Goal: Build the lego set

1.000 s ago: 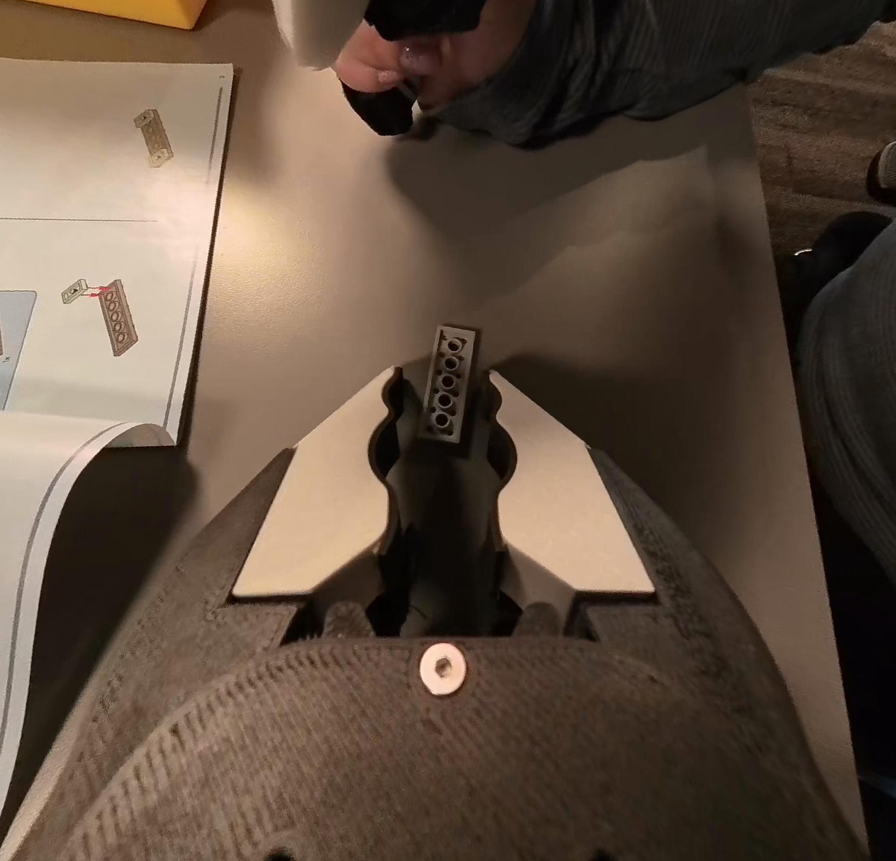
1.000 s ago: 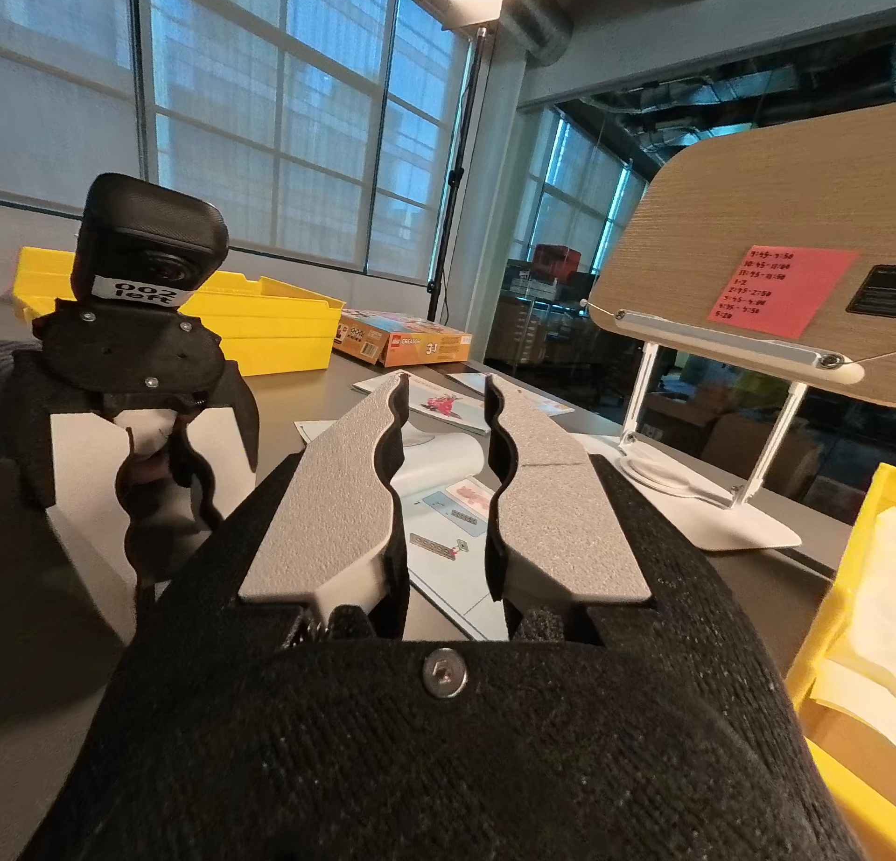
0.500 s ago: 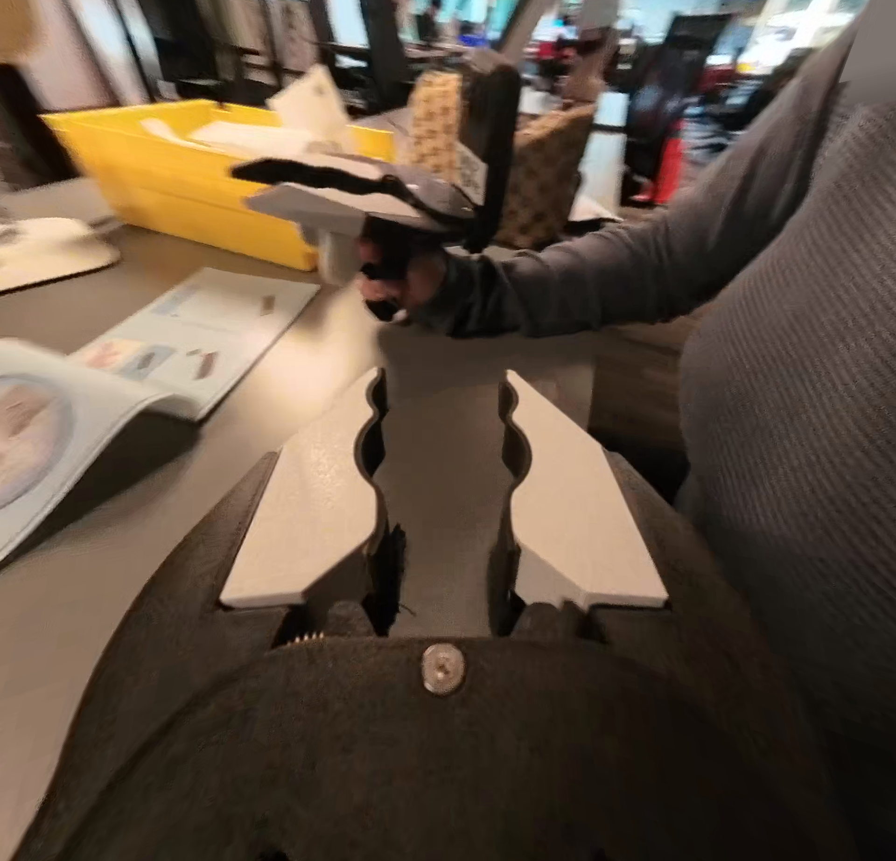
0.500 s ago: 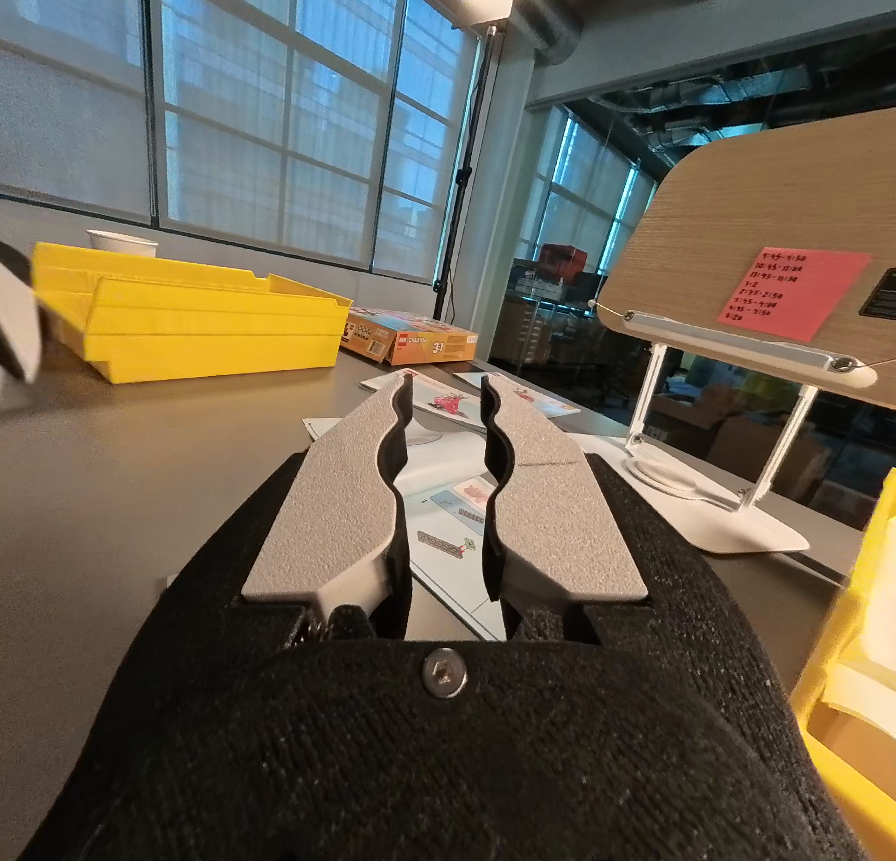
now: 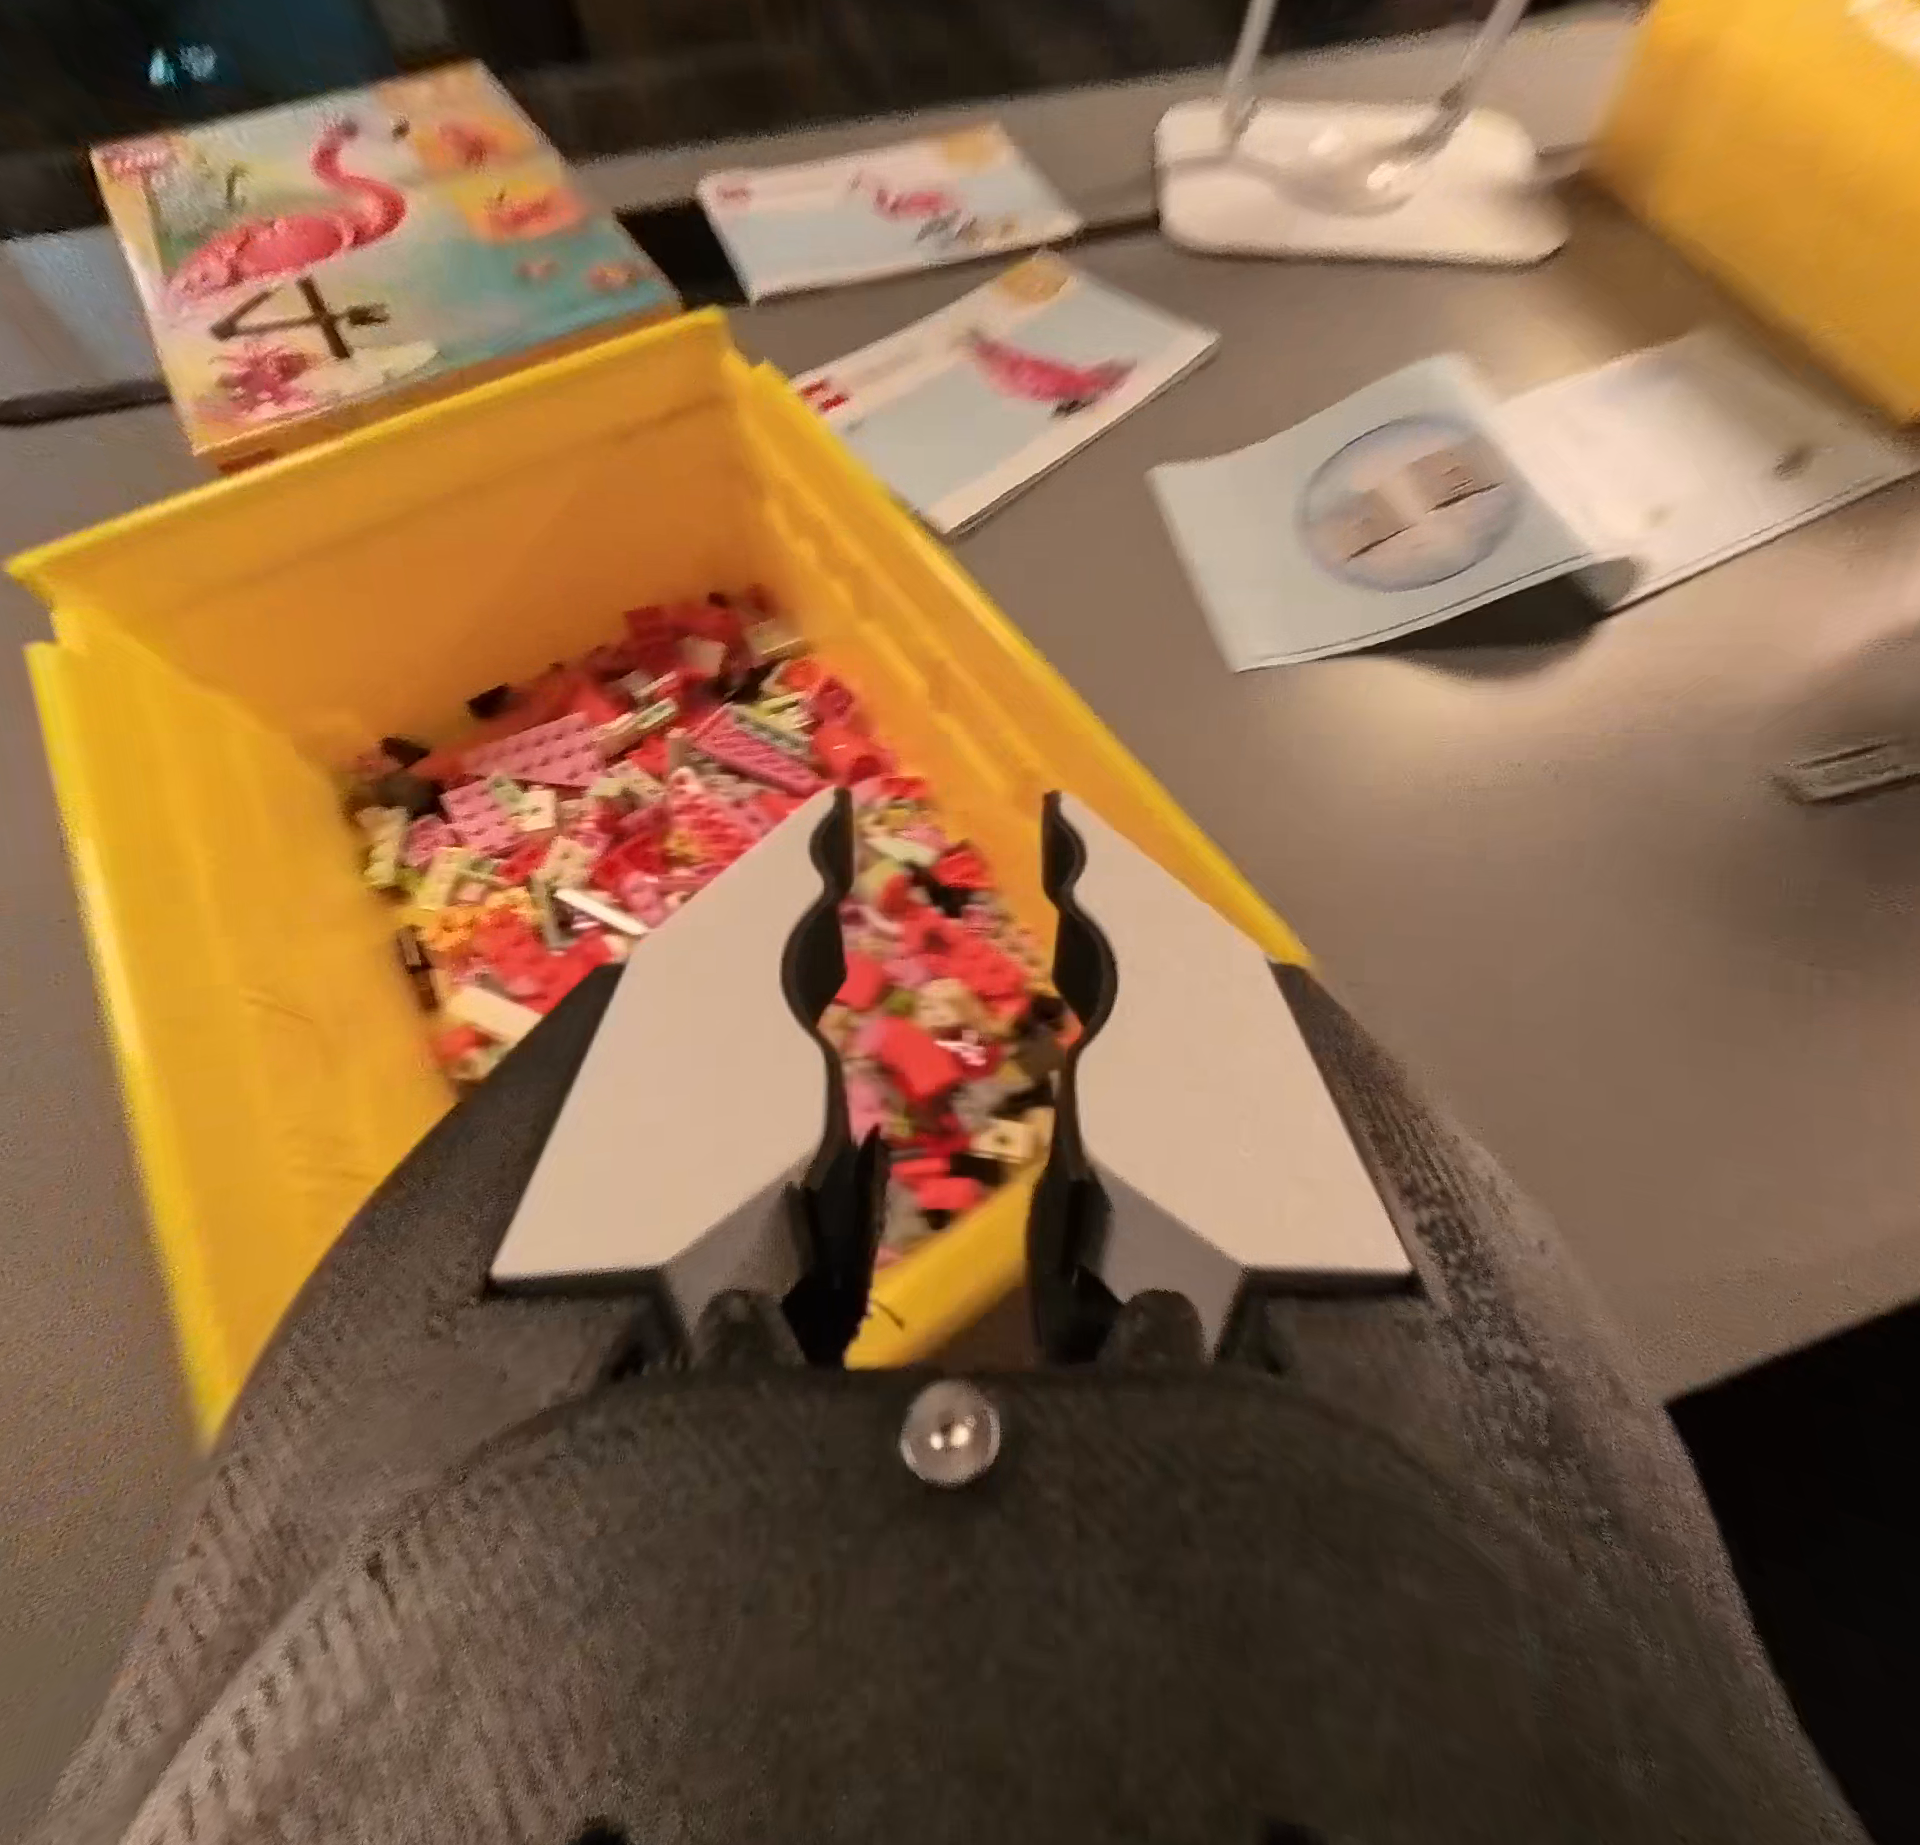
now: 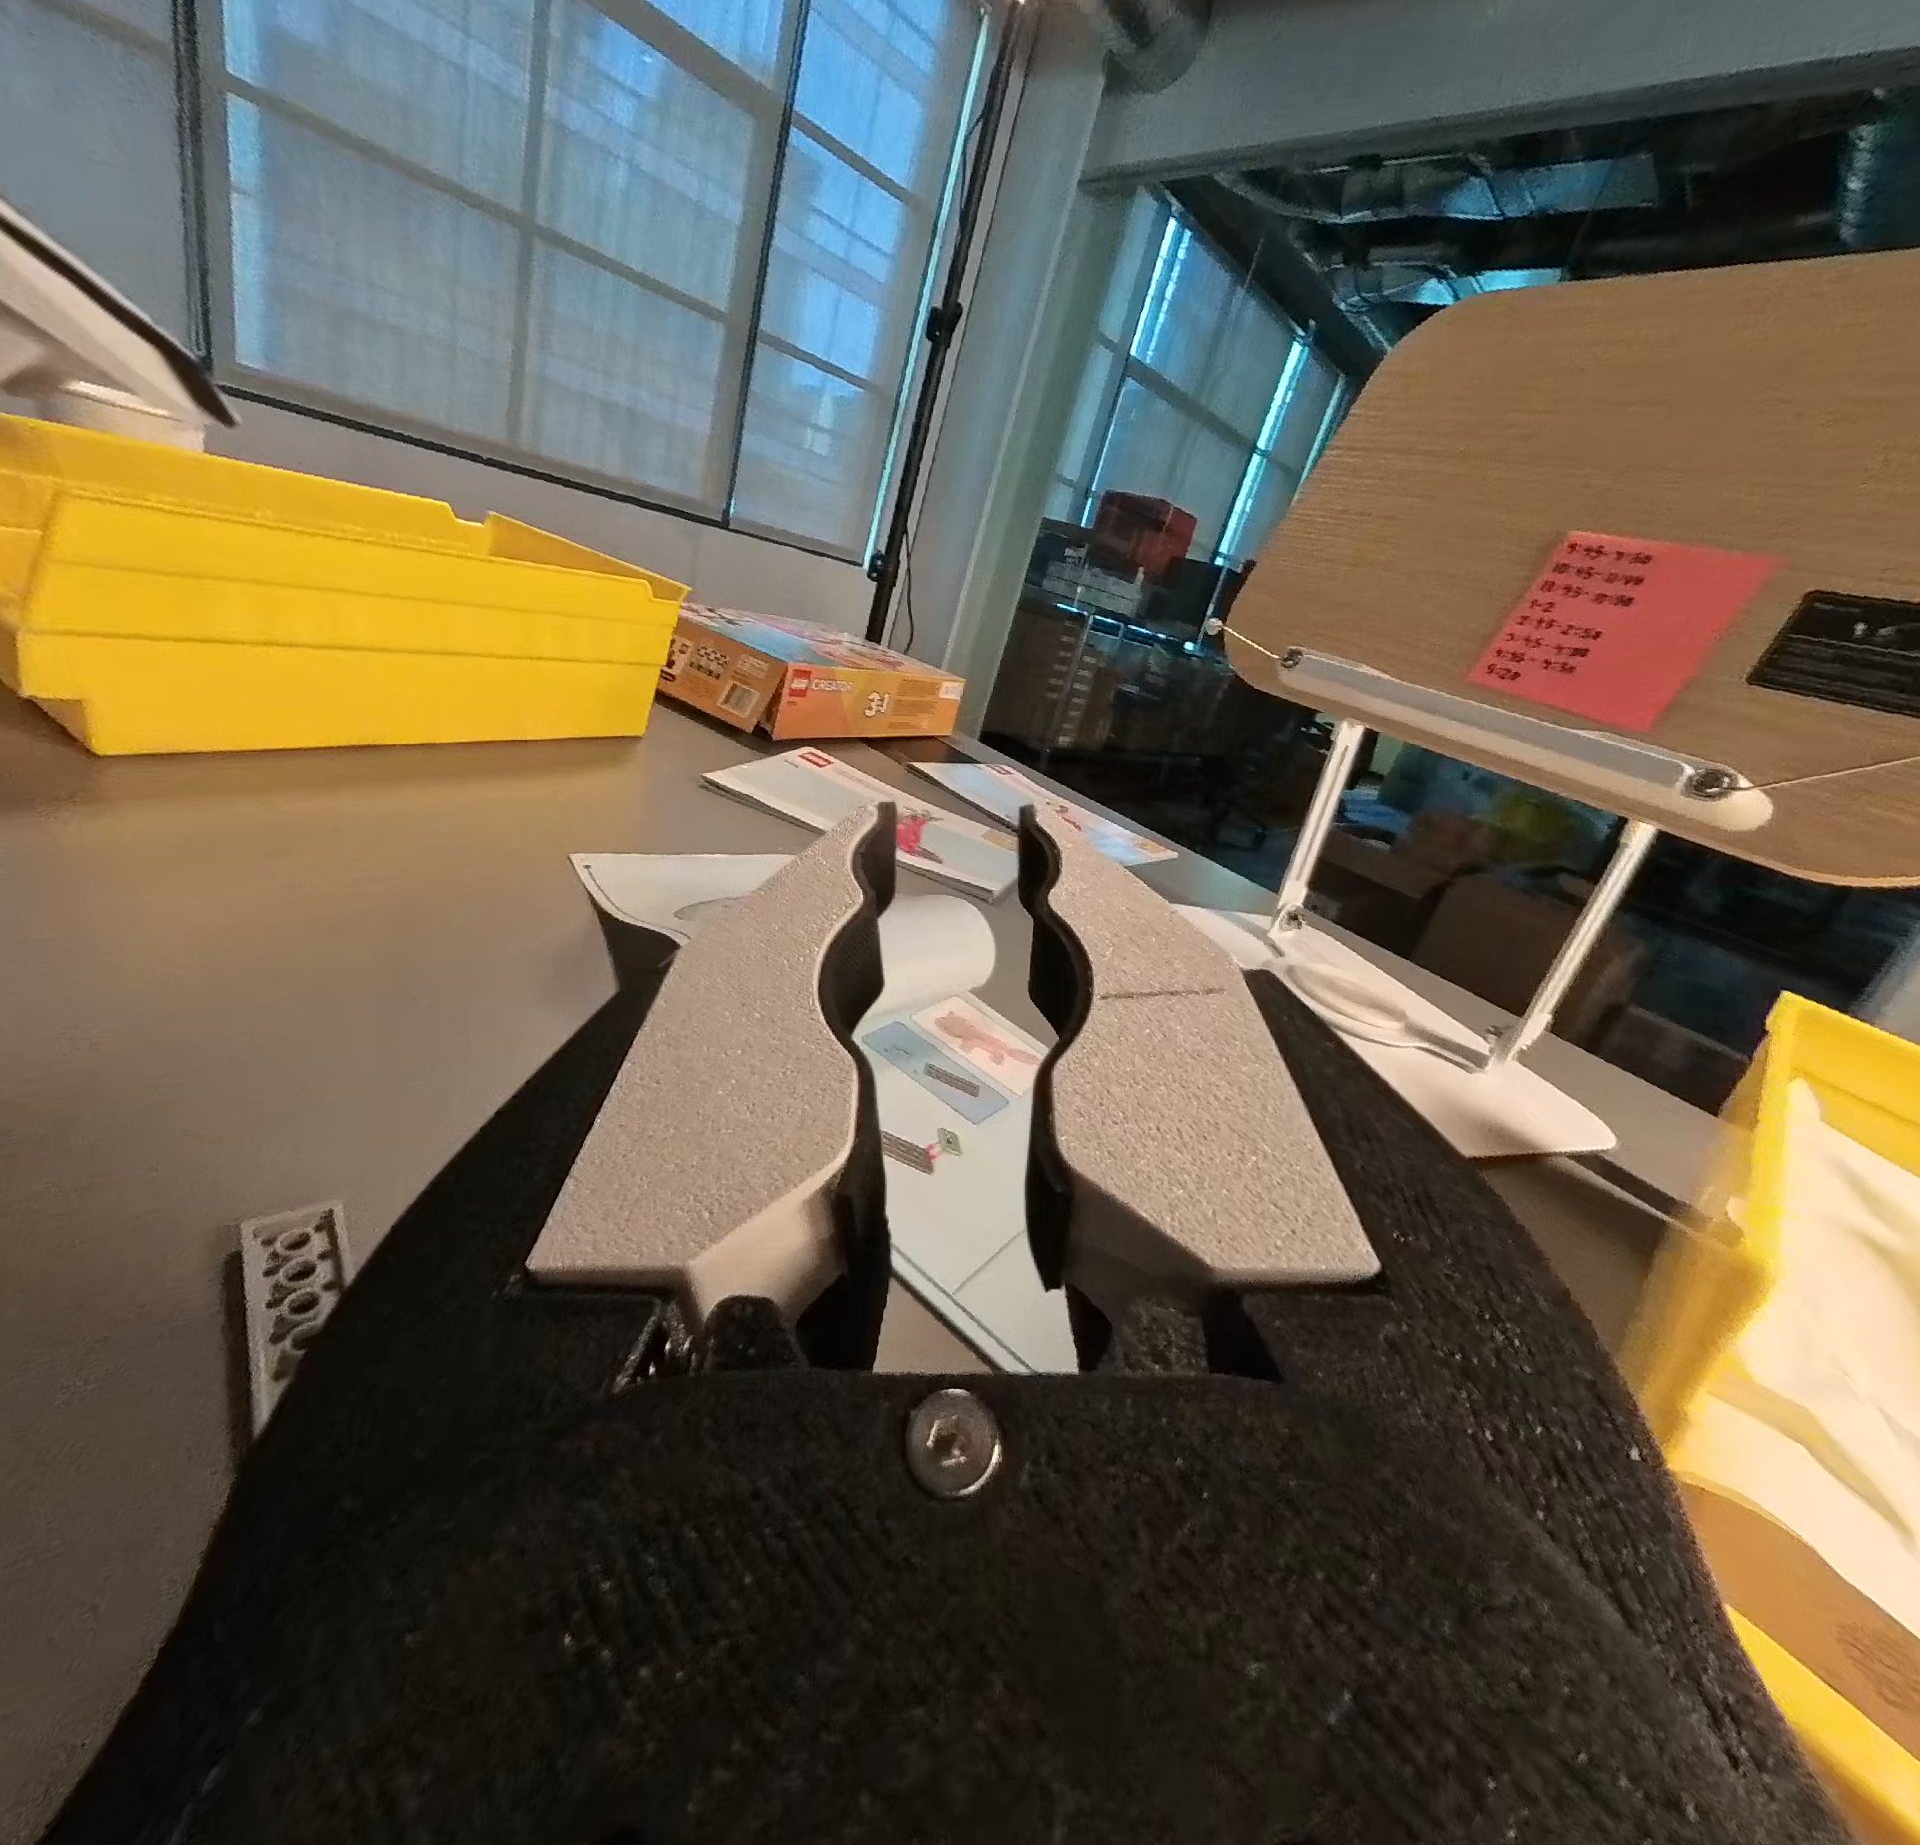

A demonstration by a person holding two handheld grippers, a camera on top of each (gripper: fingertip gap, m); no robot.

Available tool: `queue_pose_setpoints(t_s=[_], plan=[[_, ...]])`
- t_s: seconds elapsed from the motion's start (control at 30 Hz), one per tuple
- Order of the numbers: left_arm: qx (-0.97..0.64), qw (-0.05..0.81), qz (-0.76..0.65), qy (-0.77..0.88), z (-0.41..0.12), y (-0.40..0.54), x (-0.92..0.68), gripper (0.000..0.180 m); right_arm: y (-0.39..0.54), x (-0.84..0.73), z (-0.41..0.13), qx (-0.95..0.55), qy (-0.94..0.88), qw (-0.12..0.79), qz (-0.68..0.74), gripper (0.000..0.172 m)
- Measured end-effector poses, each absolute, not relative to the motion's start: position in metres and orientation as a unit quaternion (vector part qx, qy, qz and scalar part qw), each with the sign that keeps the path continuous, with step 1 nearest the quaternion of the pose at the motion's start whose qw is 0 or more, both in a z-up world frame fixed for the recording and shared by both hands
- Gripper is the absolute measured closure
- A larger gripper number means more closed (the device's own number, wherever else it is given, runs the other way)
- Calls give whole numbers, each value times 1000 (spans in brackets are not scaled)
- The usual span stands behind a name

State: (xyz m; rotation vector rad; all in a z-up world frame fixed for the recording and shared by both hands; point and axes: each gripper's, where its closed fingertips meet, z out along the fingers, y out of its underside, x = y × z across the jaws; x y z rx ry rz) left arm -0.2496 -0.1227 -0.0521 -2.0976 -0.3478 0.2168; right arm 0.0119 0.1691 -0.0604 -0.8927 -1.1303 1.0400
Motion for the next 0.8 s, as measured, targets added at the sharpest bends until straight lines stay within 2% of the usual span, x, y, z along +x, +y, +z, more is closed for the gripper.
queue_pose_setpoints(t_s=[0.13, 0.2, 0.33, 0.5, 0.63, 0.7, 0.8], plan=[[-908, 395, 103, -94, -78, -93, -299, 149, 171, 11, -62, -393, -497, 638, 436, 151], [-914, 365, 95, -148, -93, -80, -331, 173, 173, 10, -63, -396, -498, 642, 428, 152], [-906, 342, -30, -248, -119, -51, -360, 172, 178, 10, -65, -405, -496, 647, 414, 152], [-941, 220, 35, -255, -150, -62, -386, 175, 179, 8, -68, -409, -500, 649, 402, 153], [-938, 195, -2, -288, -155, -57, -383, 175, 182, 6, -72, -417, -507, 654, 377, 154], [-937, 178, -8, -301, -161, -57, -385, 171, 181, 5, -72, -413, -511, 656, 371, 155], [-933, 163, -22, -321, -169, -56, -386, 153, 177, 4, -73, -405, -520, 659, 361, 156]])
